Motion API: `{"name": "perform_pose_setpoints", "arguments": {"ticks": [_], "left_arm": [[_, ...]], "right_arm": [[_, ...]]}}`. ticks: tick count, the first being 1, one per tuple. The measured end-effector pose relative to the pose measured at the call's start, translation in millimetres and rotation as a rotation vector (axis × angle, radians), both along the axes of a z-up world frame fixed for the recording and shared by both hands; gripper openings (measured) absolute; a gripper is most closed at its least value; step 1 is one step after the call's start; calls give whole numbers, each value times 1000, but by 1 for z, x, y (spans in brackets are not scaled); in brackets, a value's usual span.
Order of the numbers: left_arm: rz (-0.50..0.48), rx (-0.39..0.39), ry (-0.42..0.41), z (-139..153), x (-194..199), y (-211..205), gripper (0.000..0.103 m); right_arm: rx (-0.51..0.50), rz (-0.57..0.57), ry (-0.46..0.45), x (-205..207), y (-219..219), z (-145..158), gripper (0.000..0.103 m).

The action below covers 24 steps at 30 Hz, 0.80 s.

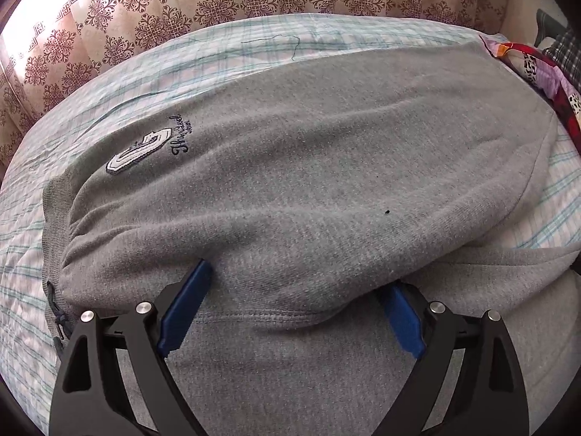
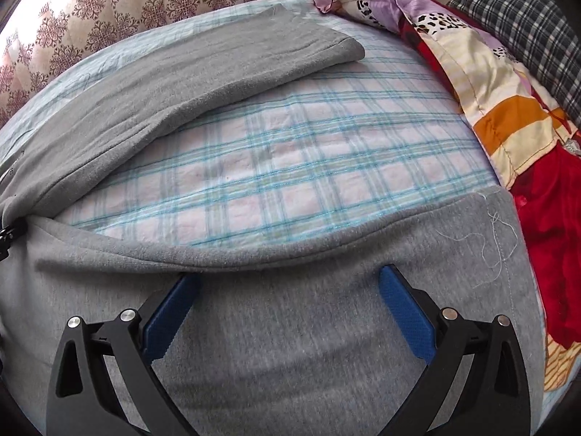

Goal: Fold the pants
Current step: 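Move the left tool to the waistband while the right tool moves to the leg hem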

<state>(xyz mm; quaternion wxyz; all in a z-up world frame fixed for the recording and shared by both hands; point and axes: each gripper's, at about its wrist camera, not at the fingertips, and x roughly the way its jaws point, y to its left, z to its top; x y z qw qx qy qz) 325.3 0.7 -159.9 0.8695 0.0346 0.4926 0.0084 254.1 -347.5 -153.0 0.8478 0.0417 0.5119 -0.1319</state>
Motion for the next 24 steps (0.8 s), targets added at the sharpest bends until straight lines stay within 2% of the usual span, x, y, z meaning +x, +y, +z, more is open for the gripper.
{"name": "perform_pose_setpoints", "arguments": {"ticks": [9, 12, 14, 20, 24], "left_arm": [[12, -8, -7, -3, -6, 4, 93], [14, -5, -2, -3, -9, 5, 93], [14, -7, 8, -1, -11, 6, 93], [8, 0, 11, 11, -28, 4, 93], [-16, 20, -16, 24, -44, -9, 93]], "right_arm": [[8, -62, -28, 31, -11, 1, 98], [-44, -71, -31, 39, -8, -4, 98], [-71, -63, -40, 36, -6, -4, 98], [3, -53, -92, 19, -17, 12, 98], [-92, -56, -135, -7, -25, 31, 98]]}}
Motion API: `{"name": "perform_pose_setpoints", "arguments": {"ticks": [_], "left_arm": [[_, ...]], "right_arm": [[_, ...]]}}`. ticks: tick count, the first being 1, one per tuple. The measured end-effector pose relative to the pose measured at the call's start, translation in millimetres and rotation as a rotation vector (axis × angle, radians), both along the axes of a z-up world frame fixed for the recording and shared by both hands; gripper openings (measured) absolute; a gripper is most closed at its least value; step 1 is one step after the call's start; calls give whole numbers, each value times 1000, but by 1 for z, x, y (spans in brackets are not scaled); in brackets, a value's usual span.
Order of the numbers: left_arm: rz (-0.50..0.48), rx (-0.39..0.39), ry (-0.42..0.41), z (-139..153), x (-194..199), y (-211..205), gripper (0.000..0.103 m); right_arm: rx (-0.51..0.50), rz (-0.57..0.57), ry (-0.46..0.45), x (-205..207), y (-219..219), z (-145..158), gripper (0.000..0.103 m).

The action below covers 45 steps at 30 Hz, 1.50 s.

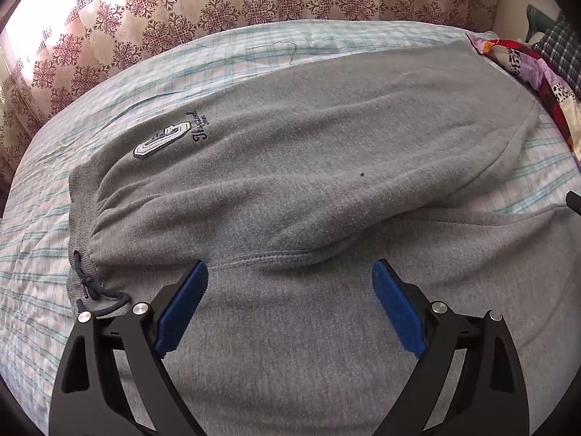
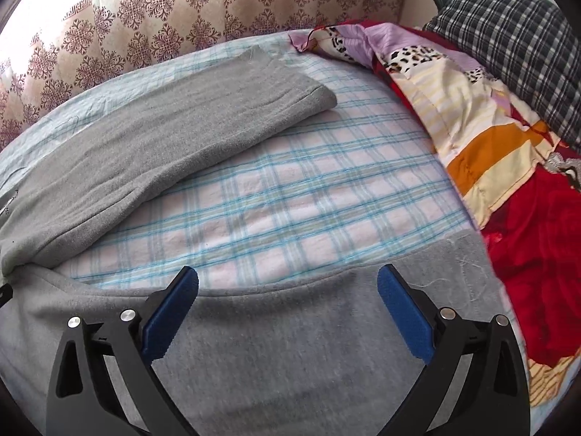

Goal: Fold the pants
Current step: 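Move the left tool to the waistband while the right tool moves to the leg hem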

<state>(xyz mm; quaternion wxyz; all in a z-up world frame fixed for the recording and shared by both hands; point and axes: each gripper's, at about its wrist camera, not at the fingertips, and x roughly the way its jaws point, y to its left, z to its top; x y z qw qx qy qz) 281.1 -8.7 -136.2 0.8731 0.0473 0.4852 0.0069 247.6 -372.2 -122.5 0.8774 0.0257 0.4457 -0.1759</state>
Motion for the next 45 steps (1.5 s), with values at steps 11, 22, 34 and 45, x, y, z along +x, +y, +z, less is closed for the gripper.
{"name": "perform_pose_setpoints", "arguments": {"ticks": [11, 22, 34, 45], "left_arm": [[-254, -37, 28, -5, -26, -85, 93], [-225, -43, 95, -31, 32, -106, 92], [-246, -82, 70, -10, 20, -91, 95], [-174, -93, -7, 31, 26, -12, 95]], "right_arm": [[56, -196, 76, -44, -91, -20, 98], [-6, -215, 67, -58, -86, -20, 98], [-8, -193, 37, -58, -77, -5, 98], [42, -59, -17, -10, -28, 22, 98]]}}
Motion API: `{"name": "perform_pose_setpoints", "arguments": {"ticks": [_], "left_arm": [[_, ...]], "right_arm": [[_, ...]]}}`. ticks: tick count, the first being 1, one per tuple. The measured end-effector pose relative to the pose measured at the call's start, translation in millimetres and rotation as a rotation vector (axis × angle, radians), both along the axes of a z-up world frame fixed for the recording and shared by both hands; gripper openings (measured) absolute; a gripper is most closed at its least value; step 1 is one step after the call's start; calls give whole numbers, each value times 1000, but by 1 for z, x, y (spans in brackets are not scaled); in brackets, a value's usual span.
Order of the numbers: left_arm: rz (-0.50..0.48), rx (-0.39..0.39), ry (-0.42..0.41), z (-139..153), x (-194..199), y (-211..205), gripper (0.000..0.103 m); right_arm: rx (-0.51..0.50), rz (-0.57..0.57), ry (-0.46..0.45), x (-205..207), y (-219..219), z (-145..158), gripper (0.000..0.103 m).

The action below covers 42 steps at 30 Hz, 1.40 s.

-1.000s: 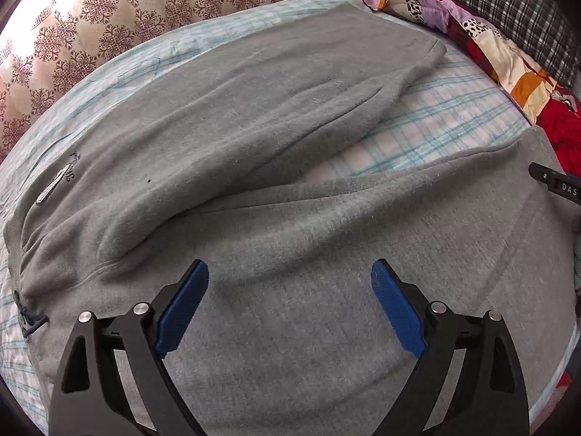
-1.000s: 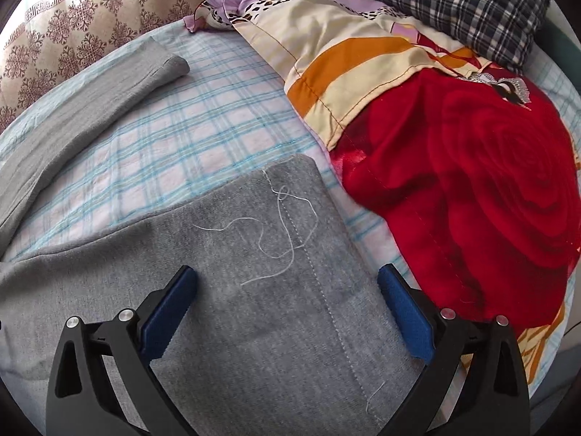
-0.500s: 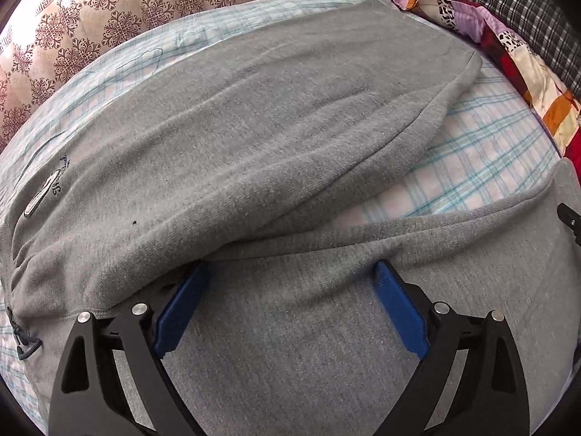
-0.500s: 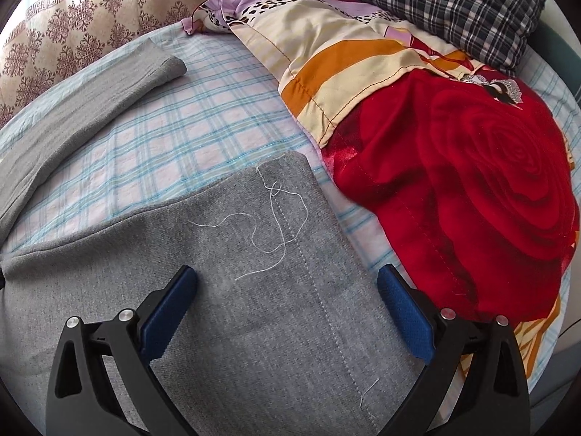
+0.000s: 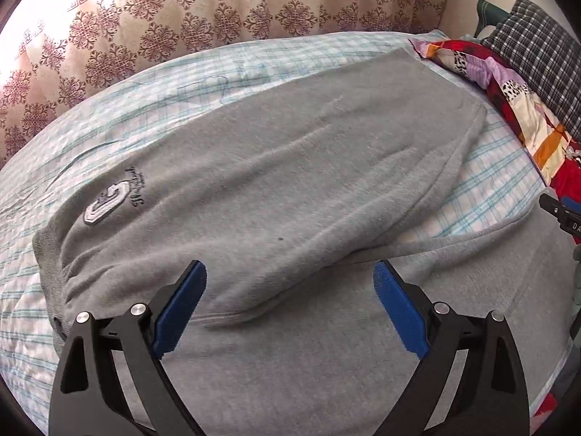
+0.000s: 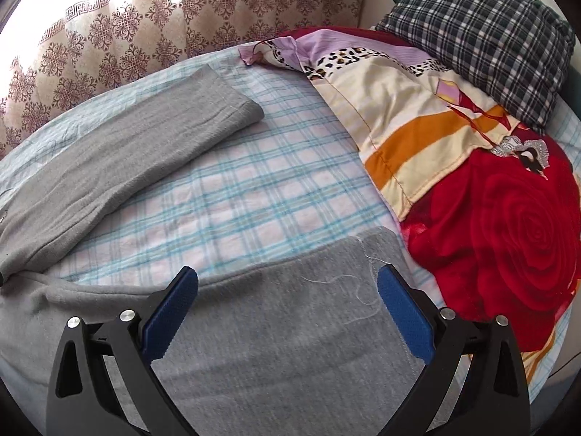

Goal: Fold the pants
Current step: 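Move the left tool to the waistband while the right tool moves to the leg hem, then grasp the waistband edge with the left tool while the right tool grasps the leg hem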

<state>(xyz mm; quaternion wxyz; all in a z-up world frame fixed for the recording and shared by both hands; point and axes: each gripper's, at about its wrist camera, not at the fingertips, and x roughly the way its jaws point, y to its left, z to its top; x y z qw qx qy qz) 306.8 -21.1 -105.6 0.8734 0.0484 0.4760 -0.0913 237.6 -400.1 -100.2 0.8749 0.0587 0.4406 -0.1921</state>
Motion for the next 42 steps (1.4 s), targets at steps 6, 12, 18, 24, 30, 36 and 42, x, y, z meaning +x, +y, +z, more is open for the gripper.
{"name": "perform_pose_setpoints", "arguments": {"ticks": [6, 12, 18, 24, 30, 36, 42], "left_arm": [[144, 38, 0, 0, 28, 70, 95], [264, 66, -1, -2, 46, 136, 95], [374, 69, -8, -1, 60, 193, 95], [469, 56, -13, -5, 74, 242, 95], [488, 0, 34, -27, 91, 277, 95], [404, -83, 80, -52, 105, 286, 92], [288, -104, 60, -47, 103, 267, 44]], "right_arm": [[13, 120, -13, 47, 48, 3, 98], [55, 222, -15, 93, 99, -1, 98], [92, 307, -2, 128, 146, -12, 98], [93, 334, 66, 150, 168, -37, 98], [52, 334, 90, 152, 174, -53, 98], [45, 336, 87, 153, 172, -56, 98], [34, 337, 84, 155, 173, -58, 98]]}}
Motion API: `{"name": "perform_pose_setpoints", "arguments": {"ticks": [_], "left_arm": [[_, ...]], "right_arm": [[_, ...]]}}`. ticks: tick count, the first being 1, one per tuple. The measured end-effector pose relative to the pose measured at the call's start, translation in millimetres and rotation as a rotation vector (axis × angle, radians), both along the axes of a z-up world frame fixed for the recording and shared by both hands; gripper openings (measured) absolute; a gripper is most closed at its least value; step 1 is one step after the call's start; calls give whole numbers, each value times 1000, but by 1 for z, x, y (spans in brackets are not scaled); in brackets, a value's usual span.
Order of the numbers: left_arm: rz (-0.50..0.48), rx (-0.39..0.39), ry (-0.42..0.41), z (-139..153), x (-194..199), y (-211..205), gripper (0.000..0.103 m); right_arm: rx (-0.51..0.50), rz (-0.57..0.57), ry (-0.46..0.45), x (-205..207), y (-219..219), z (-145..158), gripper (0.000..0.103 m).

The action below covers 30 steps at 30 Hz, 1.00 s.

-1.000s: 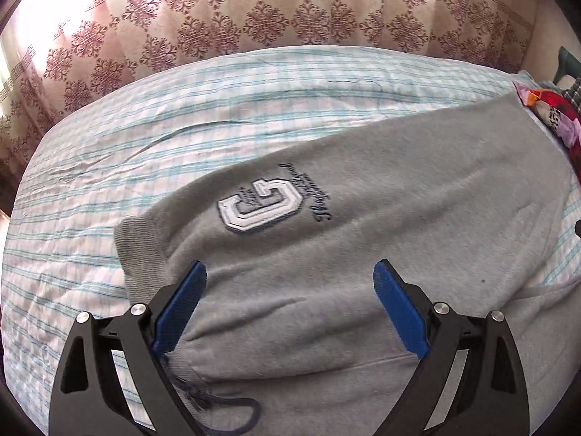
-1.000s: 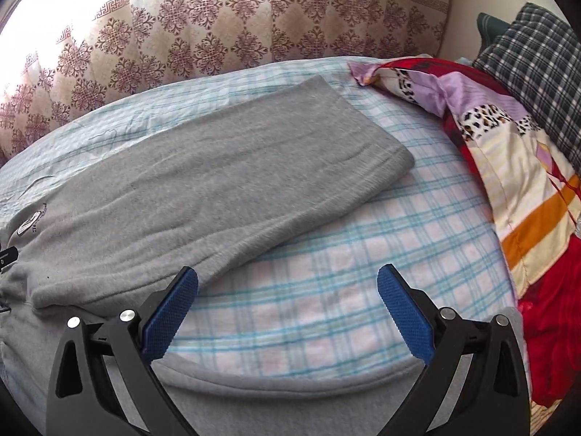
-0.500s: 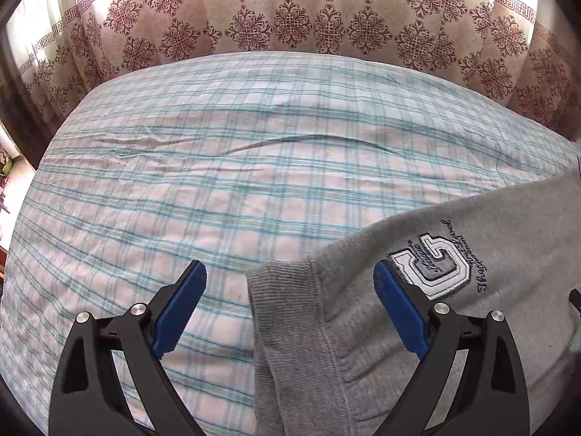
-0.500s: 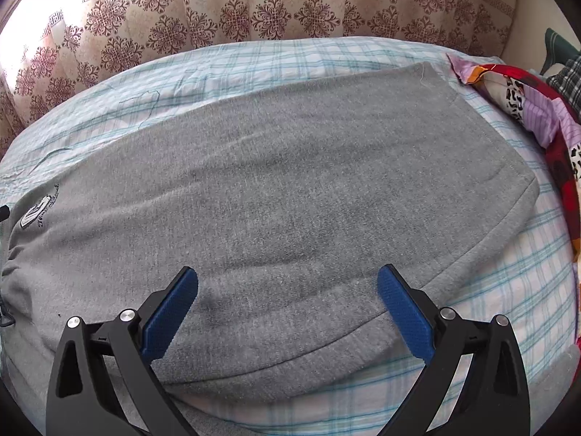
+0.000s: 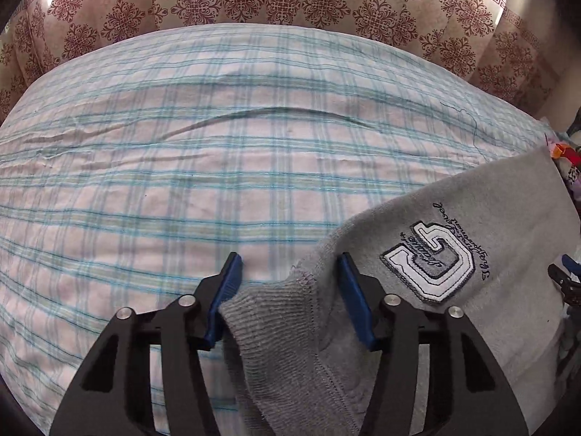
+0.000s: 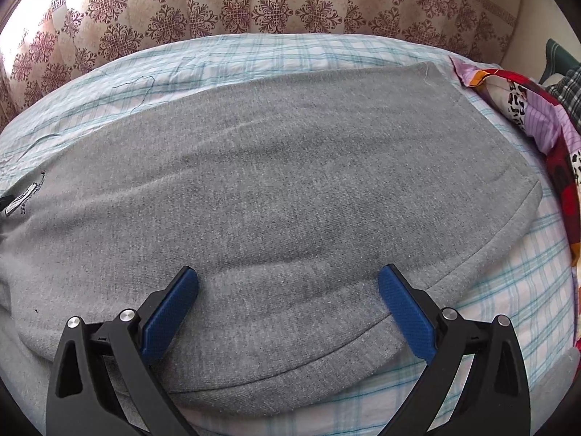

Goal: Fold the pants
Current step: 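Grasp the waistband edge with the left tool while the right tool grasps the leg hem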

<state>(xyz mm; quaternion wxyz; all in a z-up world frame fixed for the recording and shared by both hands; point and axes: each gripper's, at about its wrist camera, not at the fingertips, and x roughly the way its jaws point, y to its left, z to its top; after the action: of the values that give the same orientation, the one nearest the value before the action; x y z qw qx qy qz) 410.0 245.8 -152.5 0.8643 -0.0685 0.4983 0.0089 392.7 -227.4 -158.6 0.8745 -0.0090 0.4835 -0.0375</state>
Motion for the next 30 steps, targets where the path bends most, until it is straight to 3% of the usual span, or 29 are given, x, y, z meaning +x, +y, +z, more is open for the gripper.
{"name": "perform_pose_setpoints", "arguments": {"ticks": [1, 4, 10, 16, 20, 30], "left_arm": [[-17, -7, -1, 1, -3, -2, 33], [-34, -21, 2, 8, -10, -11, 16], [-88, -23, -77, 38, -50, -33, 15], [-147, -56, -153, 71, -96, -48, 15], [-184, -78, -167, 80, -123, -58, 15], [-271, -116, -179, 89, -168, -69, 15]], "right_arm": [[1, -1, 0, 1, 0, 0, 98], [7, -3, 3, 1, -1, 0, 98], [79, -18, 17, 5, -13, 10, 98], [160, -112, -6, 31, -47, 34, 98], [160, -170, -34, 62, -70, 49, 98], [323, -376, 1, 159, -137, 58, 98]]}}
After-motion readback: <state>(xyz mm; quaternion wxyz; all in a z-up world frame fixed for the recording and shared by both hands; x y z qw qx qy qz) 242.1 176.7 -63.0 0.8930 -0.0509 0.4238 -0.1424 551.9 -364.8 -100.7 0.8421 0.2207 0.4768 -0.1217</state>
